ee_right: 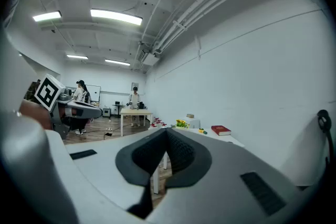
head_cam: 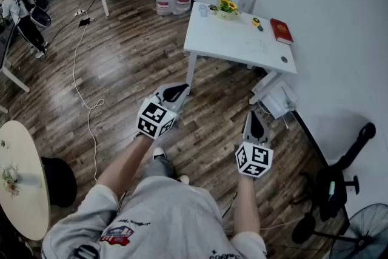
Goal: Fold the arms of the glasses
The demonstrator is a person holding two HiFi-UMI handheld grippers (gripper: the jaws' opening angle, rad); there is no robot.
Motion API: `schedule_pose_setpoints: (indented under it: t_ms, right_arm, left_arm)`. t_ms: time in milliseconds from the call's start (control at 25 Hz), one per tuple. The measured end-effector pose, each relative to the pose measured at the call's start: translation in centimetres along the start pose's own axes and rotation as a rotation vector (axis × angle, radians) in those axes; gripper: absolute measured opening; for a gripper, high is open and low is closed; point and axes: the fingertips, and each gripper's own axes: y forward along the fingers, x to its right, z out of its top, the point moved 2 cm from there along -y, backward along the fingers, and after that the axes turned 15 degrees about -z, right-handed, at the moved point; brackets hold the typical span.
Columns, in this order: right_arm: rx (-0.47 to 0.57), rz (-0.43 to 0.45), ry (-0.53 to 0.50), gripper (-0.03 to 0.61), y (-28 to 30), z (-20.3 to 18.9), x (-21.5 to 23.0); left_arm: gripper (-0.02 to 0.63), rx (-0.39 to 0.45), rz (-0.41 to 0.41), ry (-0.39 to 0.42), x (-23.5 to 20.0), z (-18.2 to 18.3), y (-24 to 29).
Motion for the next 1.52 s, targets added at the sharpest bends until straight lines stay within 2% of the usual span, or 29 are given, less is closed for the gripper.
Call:
schedule_pose_setpoints:
  t_ms: [280,400,440,480,520,560,640,840,1160,1240,1520]
  right_arm:
    - [0.064,0.005,0.036,-0.005,-1.5,0.4,0.0]
    - [0.053,0.015,0.054,0.082,-1.0,0.5,0.5]
    - [0.05,0.011,0.067,0.13,-0.8,0.3,1.1]
    - [0.044,0.002,0.086,0.19,-0.6,0.0,1.8]
    - [0.034,-0.009,0.107,0.247,-0.4,-0.4,2.4]
    - [0.023,-0.018,0.127,0.293,-0.3,-0.9,2.9]
    - [0.008,-0.02,0.151,0.358,-0.5,-1.7,3.3]
    - [-0.014,0.017,0.161,0.391,-1.4,-2.8,3.5]
    - [-0.052,-0.011,0.183,0.384,-1.5,-4.2,7.1]
    - [-0.054,-0.018,0.185,0.363,-1.0,-4.5,8.0]
    - [-0.061,-0.066,0.187,0.359,3.1,-5.2,12.7]
  left_arm:
    - [0.006,0.011,-0.033,-0.018,1.4,-0.6,-1.0]
    - [0.01,0.026,-0.013,-0.017,1.3,-0.3,-0.7]
    - [0.033,0.028,-0.007,-0.021,1.3,-0.3,-0.3]
    - [0.099,0.027,-0.004,-0.029,1.3,-0.4,0.3]
    - [0.244,0.02,-0.002,-0.038,1.4,-0.6,0.9]
    - [0.335,0.012,0.0,-0.043,1.4,-0.9,1.4]
    - [0.383,0.005,0.006,-0.048,1.6,-1.3,1.8]
    - [0.39,0.002,-0.012,-0.06,3.0,-1.9,2.4]
    - [0.388,-0.034,-0.055,-0.082,4.8,-3.1,5.9]
    - [0.388,-0.032,-0.065,-0.077,4.5,-3.1,7.2]
    - [0.388,-0.038,-0.108,-0.079,2.6,-3.0,14.5]
